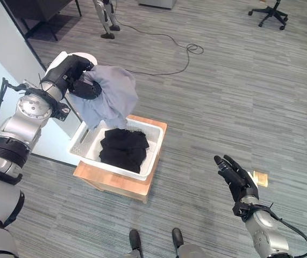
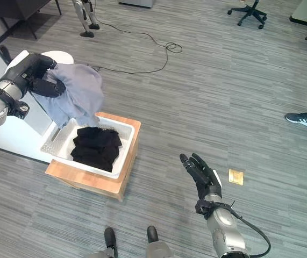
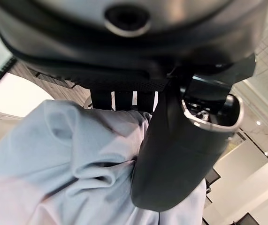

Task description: Pick up bed clothes into laundry basket.

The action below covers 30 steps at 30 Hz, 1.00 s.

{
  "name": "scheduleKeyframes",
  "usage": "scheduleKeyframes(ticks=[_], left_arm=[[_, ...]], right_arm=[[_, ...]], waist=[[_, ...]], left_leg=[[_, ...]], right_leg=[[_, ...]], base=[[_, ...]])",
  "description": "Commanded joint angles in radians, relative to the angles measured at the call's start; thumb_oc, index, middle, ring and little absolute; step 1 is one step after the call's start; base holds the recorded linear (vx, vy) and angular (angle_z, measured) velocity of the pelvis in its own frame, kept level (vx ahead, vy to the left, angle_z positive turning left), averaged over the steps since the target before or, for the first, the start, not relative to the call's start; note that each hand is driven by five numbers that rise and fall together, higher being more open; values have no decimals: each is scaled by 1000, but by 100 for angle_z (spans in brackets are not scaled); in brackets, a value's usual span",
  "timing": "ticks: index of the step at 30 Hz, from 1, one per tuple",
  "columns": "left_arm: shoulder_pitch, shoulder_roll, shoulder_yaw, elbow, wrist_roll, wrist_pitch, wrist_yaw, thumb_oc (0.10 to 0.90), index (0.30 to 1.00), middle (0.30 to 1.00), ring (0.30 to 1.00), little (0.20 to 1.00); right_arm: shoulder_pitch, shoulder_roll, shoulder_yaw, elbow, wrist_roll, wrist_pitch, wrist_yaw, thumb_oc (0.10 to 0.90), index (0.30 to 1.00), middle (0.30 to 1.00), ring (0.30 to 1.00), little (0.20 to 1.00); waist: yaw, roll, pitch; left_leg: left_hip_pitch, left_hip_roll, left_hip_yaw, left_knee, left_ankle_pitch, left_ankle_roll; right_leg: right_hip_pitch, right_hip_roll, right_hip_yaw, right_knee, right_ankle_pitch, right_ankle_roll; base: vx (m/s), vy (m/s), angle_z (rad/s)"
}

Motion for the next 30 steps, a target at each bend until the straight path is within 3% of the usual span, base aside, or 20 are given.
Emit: scheduleKeyframes(ticks=[1,7,14,15,16,21,27,30], left_arm=[[-207,0,64,94,19,-69,53,400,300,300,300,300],[-135,25,35,48,143,-55,24,400,300,300,300,300],[-57,-73,43,-10,249,-38,51,400,300,300,300,300],[-71,-141,34,-34,268,-33,75,400,300,300,300,300],[-71,-141,34,-33,268,-33,75,400,300,300,300,300],[-100,-229,31,69,315,-18,71,400,300,300,300,300],[-97,-254,27,130,395,-13,71,400,300,300,300,300],[-94,-251,27,142,405,-13,64,400,300,300,300,300]], right_arm=[[-14,-66,-33,-111,-2,-84,9,800,900,900,900,900],[2,-70,-48,-108,-10,-80,9,800,900,900,900,900],[-25,-70,-29,-125,-6,-92,1,800,900,900,900,900],[-89,-69,2,-112,10,-102,-24,800,900,900,900,900],[-90,-69,3,-111,10,-103,-24,800,900,900,900,900],[-77,-48,37,-136,-16,-96,-13,800,900,900,900,900],[-45,-32,20,-112,-45,-102,-35,800,900,900,900,900],[-25,-26,9,-104,-40,-103,-31,800,900,900,900,900]], waist=[[35,-2,-101],[37,-16,-85],[32,-44,-44],[29,-71,0],[28,-71,-3],[7,-130,9],[-12,-161,0],[-12,-164,-10]], left_leg=[[61,32,-1,8,-124,-12],[49,39,-1,10,-122,-15],[-3,48,-2,16,-111,-20],[-83,59,-14,36,-94,-25],[-86,59,-14,37,-94,-26],[-117,74,-5,5,-68,-34],[-148,81,4,1,-65,-41],[-141,82,8,1,-70,-42]], right_leg=[[-85,-71,-11,37,29,108],[-91,-65,-9,21,38,106],[-130,-59,-7,17,50,105],[-199,-50,-8,29,64,99],[-202,-51,-9,29,64,99],[-230,-33,-3,-17,100,95],[-263,-20,7,-32,114,97],[-258,-21,10,-33,111,96]], base=[[25,-10,-6],[8,-7,-2],[-57,-12,-3],[-206,-36,-7],[-193,-56,-4],[-6,-28,-3],[-13,-4,-2],[31,-5,-4]])
